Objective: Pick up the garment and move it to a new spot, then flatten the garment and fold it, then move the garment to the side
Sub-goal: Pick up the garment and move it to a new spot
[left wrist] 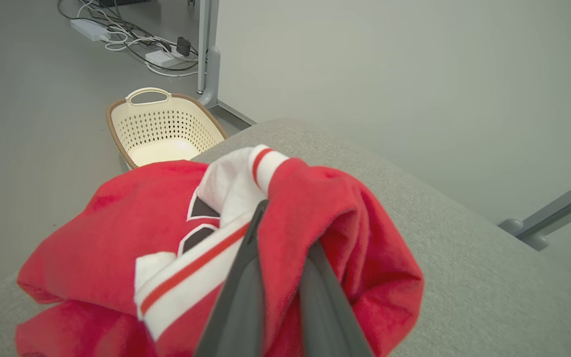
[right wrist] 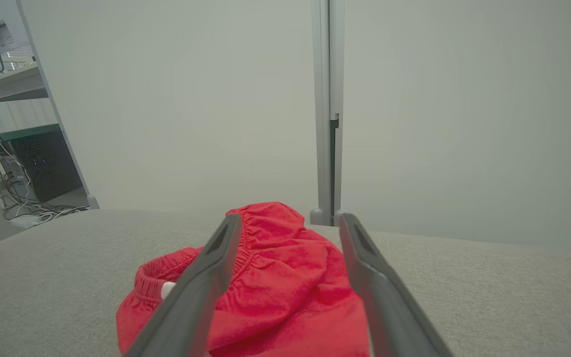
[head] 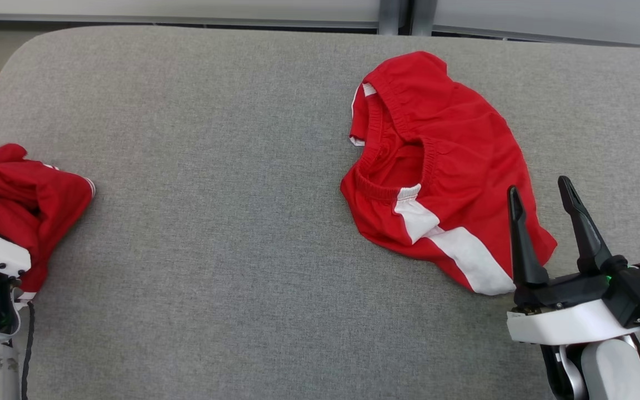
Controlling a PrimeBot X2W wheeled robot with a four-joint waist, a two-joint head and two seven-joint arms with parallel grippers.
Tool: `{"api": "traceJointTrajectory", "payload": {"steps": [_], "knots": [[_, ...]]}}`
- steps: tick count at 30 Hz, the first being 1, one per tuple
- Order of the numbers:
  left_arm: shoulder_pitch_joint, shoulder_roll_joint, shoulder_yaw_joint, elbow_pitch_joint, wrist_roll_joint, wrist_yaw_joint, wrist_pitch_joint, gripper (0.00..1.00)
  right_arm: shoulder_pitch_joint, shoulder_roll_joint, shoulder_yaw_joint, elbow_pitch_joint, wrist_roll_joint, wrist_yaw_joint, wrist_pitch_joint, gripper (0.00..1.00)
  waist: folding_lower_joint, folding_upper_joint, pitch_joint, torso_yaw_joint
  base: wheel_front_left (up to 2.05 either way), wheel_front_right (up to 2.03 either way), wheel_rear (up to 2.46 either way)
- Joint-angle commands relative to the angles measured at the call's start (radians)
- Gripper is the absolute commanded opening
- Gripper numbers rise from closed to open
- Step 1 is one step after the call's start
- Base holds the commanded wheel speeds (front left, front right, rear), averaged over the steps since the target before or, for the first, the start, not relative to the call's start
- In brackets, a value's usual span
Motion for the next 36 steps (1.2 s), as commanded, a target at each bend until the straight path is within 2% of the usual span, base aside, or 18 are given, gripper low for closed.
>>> {"api": "traceJointTrajectory", "payload": {"steps": [1,2,3,6,11,14,18,19,22,25,29,33,36], "knots": [[-0.031,0.001,-0.005,0.035,-0.004,-0.017,-0.017,0.18,-0.012,-0.008,0.0,-0.006,-0.004,-0.002,0.0,1.0,0.0,0.0,0.012,0.004,0.0,0.0,0.0],[-0.038,-0.001,-0.008,0.059,-0.003,-0.025,-0.031,0.95,-0.014,-0.009,0.002,-0.005,-0.004,-0.002,0.0,1.0,0.0,0.0,0.012,0.003,0.0,0.0,0.0],[-0.045,0.002,-0.01,0.078,0.004,-0.033,-0.055,1.0,-0.019,-0.01,0.005,-0.004,-0.004,-0.002,0.0,1.0,0.0,0.0,0.011,0.001,0.0,0.0,0.0],[-0.062,0.017,-0.023,0.107,0.041,-0.042,-0.145,1.0,-0.027,-0.006,0.013,0.001,-0.005,-0.002,0.0,1.0,0.0,0.0,-0.005,-0.013,0.0,0.0,0.0],[-0.022,0.028,-0.081,0.045,0.157,-0.02,-0.218,1.0,-0.018,0.01,0.011,0.024,-0.007,-0.002,0.0,1.0,0.0,0.0,-0.068,-0.055,0.0,0.0,0.0],[0.027,0.003,-0.093,-0.056,0.201,-0.013,-0.225,1.0,-0.003,0.019,0.015,0.035,-0.003,-0.002,0.0,1.0,0.0,0.0,-0.109,-0.083,0.0,0.0,0.0],[0.146,-0.069,-0.094,-0.264,0.249,-0.023,-0.225,1.0,0.012,0.026,0.024,0.04,0.007,-0.002,0.0,1.0,0.0,0.0,-0.148,-0.122,0.0,0.0,0.0],[0.146,-0.069,-0.094,-0.264,0.249,-0.023,-0.225,1.0,0.012,0.026,0.024,0.04,0.007,-0.002,0.0,1.0,0.0,0.0,-0.148,-0.122,0.0,0.0,0.0],[0.253,-0.145,-0.112,-0.417,0.288,-0.033,-0.225,1.0,0.022,0.028,0.041,0.044,0.011,-0.002,0.0,1.0,0.0,0.0,-0.167,-0.152,0.0,0.0,0.0],[0.361,-0.195,-0.128,-0.523,0.337,-0.037,-0.225,1.0,0.035,0.029,0.061,0.055,0.014,-0.002,0.0,1.0,0.0,0.0,-0.188,-0.185,0.0,0.0,0.0],[0.471,-0.231,-0.15,-0.599,0.401,-0.04,-0.225,1.0,0.058,0.029,0.084,0.063,0.02,-0.002,0.0,1.0,0.0,0.0,-0.218,-0.218,0.0,0.0,0.0],[0.545,-0.246,-0.19,-0.652,0.461,-0.016,-0.224,1.0,0.091,0.013,0.102,0.072,0.028,-0.002,0.0,1.0,0.0,0.0,-0.241,-0.231,0.0,0.0,0.0],[0.58,-0.247,-0.221,-0.656,0.456,0.003,-0.224,1.0,0.113,-0.002,0.115,0.086,0.034,-0.002,0.0,1.0,0.0,0.0,-0.255,-0.23,0.0,0.0,0.0]]}}
